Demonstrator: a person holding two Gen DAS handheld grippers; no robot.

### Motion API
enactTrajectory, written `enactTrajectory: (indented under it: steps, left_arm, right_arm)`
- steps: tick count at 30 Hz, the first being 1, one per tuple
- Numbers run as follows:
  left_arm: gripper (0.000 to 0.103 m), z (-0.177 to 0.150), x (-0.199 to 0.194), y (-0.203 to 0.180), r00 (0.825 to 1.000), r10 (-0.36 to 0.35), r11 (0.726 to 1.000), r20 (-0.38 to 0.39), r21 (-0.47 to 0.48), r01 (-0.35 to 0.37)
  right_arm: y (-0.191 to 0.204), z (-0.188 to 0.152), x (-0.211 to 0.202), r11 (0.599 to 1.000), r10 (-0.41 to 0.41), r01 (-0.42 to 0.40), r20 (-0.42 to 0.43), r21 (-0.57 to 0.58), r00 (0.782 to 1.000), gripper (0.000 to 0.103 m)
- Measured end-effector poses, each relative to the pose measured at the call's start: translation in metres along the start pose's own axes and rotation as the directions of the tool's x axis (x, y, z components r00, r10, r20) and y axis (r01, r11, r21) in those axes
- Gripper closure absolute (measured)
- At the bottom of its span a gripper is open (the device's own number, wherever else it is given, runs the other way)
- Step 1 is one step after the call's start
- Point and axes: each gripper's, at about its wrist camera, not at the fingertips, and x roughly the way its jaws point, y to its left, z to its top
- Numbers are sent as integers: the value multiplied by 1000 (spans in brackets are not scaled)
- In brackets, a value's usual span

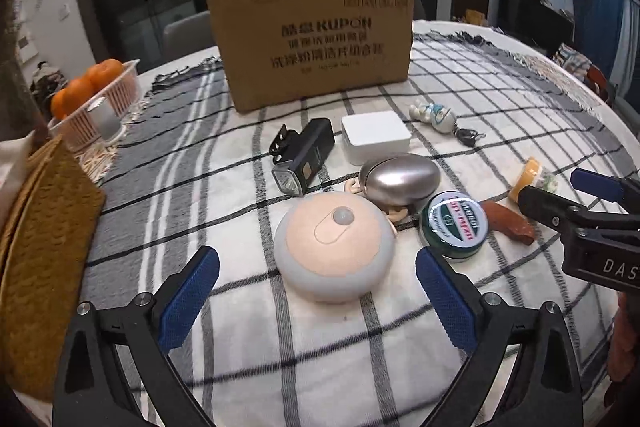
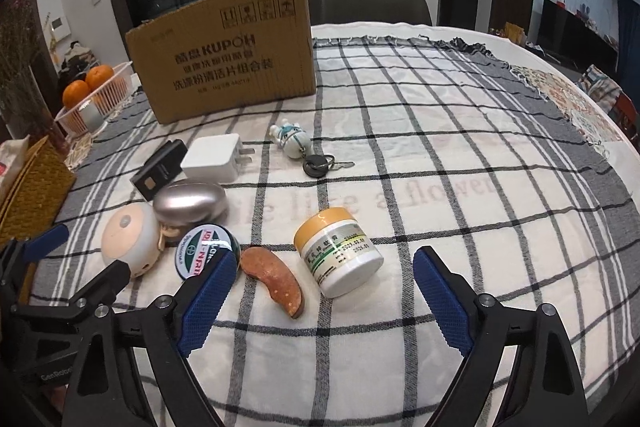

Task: Organize rigid objects
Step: 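Grasp the beige night light with the left tool while the right tool grasps the ointment jar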

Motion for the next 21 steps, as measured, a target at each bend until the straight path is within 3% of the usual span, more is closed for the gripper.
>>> enactTrajectory:
  steps: [13, 16, 21]
  left_arm:
    - [8, 9, 35, -2, 998, -33, 999, -54, 16, 34]
    - [11, 10, 39, -4, 998, -27, 999, -52, 24, 29]
    - [23, 10, 42, -5, 996, -57, 998, -65, 23, 59]
  right_arm:
    - [-5, 6, 36, 1000, -8, 10, -87, 27, 996, 20]
    - [-6, 7, 38, 999, -2, 5, -89, 32, 996, 21]
    - [-5, 7, 36, 1000, 0, 2, -74, 25, 997, 34]
